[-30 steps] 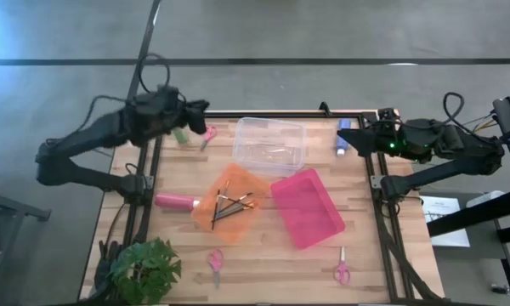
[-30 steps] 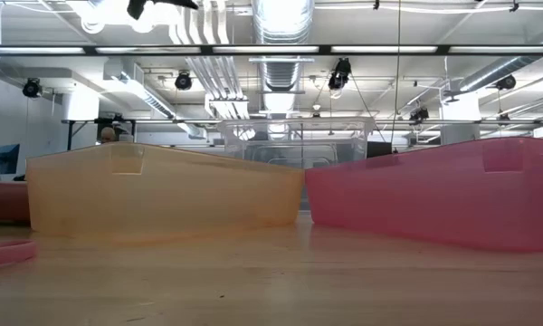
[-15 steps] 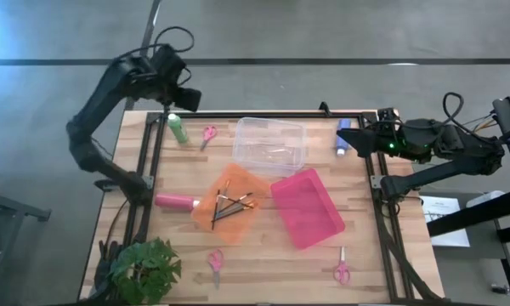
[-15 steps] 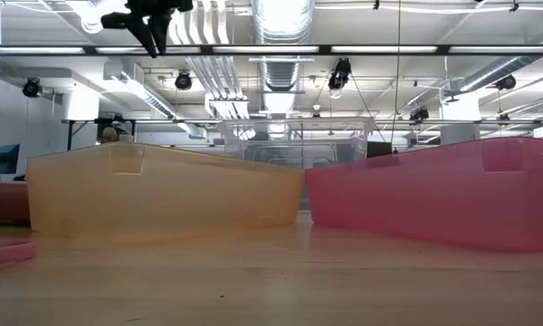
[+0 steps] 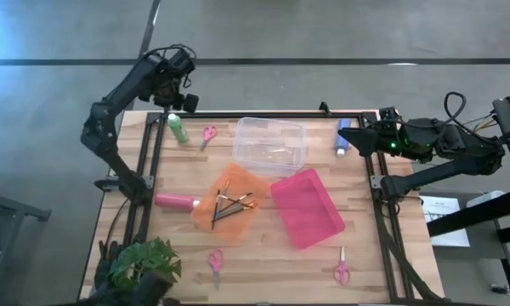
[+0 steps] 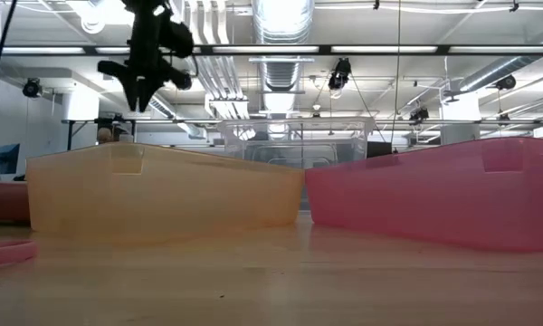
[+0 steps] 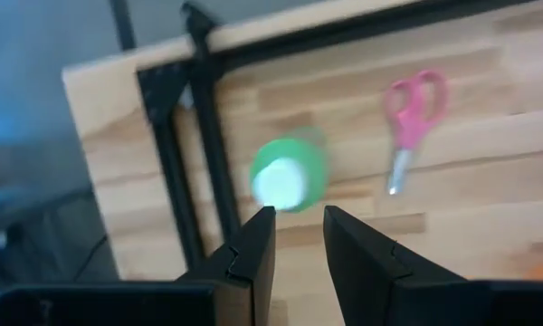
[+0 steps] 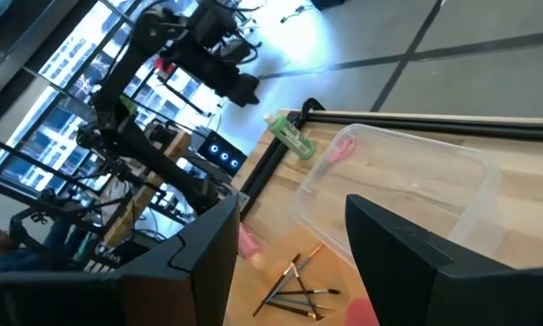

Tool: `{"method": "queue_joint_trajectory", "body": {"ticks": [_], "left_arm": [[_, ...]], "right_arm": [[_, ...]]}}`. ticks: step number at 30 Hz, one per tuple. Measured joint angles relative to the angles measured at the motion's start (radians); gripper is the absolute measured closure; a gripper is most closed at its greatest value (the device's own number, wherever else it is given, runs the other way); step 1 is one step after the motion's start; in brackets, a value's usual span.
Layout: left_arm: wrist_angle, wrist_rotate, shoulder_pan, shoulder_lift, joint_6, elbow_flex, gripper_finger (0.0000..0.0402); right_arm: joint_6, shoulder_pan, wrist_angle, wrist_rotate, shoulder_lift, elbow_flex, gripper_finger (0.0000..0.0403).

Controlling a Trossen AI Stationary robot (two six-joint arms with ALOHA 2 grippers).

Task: Pick & Place Paint Supplies
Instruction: Put the green paint bottle into the transparent bin

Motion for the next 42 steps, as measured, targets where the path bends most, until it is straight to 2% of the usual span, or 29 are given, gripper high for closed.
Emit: {"method": "queue_joint_trajectory", "body": {"ticks": [6,14,18,21,30,38,42], "left_arm": [[0.020,0.030,0.058,-0.045,-0.009,-0.124,0.0284],[0.122,0.061,0.063,-0.099,-0.061,-0.195,0.0176],[0.150,0.061,0.064,-0.092,-0.080,-0.196,0.0147],[0.166,0.061,0.065,-0.071,-0.100,-0.196,0.0151],[0.173,0.060,0.070,-0.035,-0.098,-0.196,0.0211],[0.176,0.053,0.076,-0.035,-0.094,-0.200,0.0215],[0.179,0.053,0.076,-0.035,-0.096,-0.249,0.0215]], "right_arm": [[-0.023,0.000,0.000,0.000,0.000,0.000,0.0206],[-0.042,0.000,-0.001,0.007,-0.001,0.000,0.0206],[-0.045,0.000,-0.002,0.014,-0.005,0.000,0.0206],[-0.045,0.000,-0.002,0.024,-0.008,0.000,0.0206],[-0.036,0.000,-0.006,0.025,-0.013,0.000,0.0206],[-0.037,0.000,-0.008,0.025,-0.013,0.000,0.0206],[-0.037,0.000,-0.009,0.025,-0.013,0.000,0.0206]]}}
